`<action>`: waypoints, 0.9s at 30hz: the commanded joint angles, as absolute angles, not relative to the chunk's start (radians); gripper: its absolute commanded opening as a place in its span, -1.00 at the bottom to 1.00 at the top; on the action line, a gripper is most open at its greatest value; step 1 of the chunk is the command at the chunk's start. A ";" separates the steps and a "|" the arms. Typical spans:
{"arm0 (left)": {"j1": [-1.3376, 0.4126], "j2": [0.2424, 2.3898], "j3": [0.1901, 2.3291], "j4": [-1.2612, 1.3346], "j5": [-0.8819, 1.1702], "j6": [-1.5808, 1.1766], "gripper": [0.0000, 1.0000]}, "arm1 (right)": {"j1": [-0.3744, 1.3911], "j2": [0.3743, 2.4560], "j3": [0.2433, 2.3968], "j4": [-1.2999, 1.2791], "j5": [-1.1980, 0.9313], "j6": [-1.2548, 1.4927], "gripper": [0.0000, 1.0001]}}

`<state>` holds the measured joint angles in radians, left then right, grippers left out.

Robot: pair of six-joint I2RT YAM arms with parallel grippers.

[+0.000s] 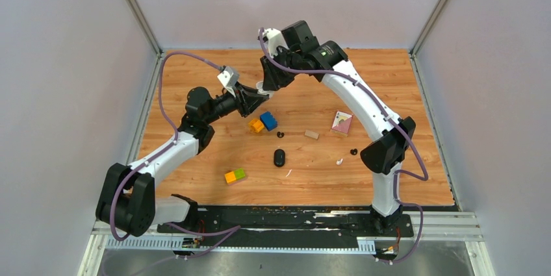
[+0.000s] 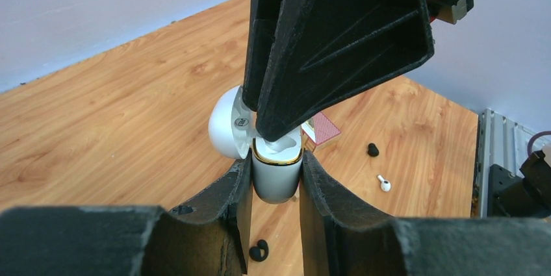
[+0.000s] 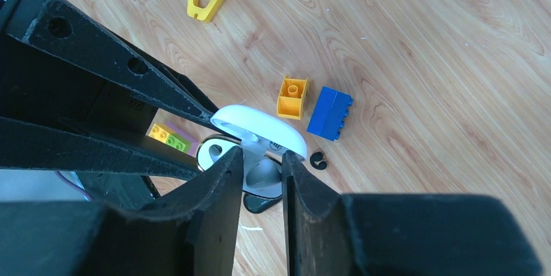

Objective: Insert the wireless bluetooth earbuds into the charging case
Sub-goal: Pick up the left earbud from the right side groove of the charging case.

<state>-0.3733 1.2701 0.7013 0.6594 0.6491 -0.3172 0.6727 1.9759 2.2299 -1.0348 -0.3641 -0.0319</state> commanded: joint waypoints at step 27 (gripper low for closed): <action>-0.363 1.259 0.747 0.758 0.715 -0.371 -1.00 | 0.594 1.882 2.122 -1.030 -0.635 -0.091 -0.32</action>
<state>-0.3779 1.2701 0.7013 0.6666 0.6861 -0.3477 0.6159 1.9343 2.1506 -1.0199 -0.5438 -0.0570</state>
